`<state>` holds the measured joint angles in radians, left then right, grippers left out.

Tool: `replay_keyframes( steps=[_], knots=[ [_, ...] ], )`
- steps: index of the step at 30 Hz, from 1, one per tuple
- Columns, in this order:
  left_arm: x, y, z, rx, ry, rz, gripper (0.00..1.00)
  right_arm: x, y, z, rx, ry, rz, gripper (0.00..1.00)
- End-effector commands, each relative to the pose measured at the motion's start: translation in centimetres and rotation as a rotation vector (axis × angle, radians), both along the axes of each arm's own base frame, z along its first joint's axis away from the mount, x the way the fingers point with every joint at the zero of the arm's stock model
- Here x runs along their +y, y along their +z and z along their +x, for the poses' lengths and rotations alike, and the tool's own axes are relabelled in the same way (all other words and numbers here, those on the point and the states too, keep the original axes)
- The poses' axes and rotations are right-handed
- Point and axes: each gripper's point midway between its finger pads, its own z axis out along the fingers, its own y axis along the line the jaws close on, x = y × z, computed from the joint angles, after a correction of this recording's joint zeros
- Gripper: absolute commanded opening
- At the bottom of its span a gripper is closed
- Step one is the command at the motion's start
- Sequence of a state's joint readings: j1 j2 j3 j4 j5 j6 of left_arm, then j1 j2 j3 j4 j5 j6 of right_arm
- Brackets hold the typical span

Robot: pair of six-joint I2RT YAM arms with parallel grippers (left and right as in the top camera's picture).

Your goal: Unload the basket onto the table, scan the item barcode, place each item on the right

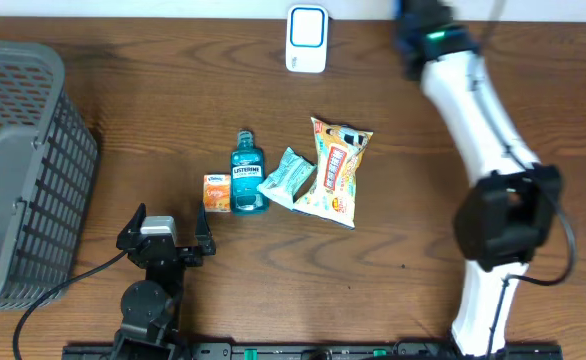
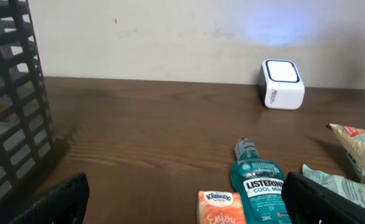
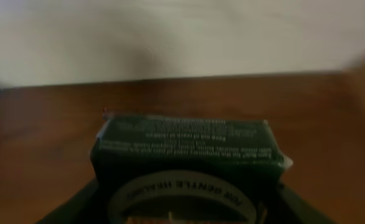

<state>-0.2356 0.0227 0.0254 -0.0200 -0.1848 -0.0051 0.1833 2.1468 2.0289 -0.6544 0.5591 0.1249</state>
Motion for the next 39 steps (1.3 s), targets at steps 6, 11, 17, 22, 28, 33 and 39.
replay_keyframes(
  steps=[6,11,17,22,28,33,39],
  knots=[
    [0.2,-1.7,0.0,0.049,0.012,-0.003,0.98,-20.3,-5.2,-5.8,0.178,-0.440,-0.028,0.46],
    [0.2,-1.7,0.0,0.049,0.012,-0.003,0.98,-28.4,-7.6,-9.8,0.221,-0.584,0.089,0.45],
    [0.2,-1.7,0.0,0.049,0.012,-0.003,0.98,-33.1,-9.0,-12.4,0.192,-0.621,0.279,0.49],
    [0.2,-1.7,0.0,0.049,0.012,-0.003,0.98,-37.6,-11.2,-16.6,0.188,-0.757,0.366,0.48],
    [0.2,-1.7,0.0,0.049,0.012,-0.003,0.98,-39.4,-14.9,-20.5,0.292,-0.837,0.428,0.69],
    [0.2,-1.7,0.0,0.049,0.012,-0.003,0.98,-38.2,-14.7,-19.2,0.231,-0.751,0.595,0.99],
    [0.2,-1.7,0.0,0.049,0.012,-0.003,0.98,-35.8,-7.1,-16.2,0.062,-0.619,0.654,0.99]
  ],
)
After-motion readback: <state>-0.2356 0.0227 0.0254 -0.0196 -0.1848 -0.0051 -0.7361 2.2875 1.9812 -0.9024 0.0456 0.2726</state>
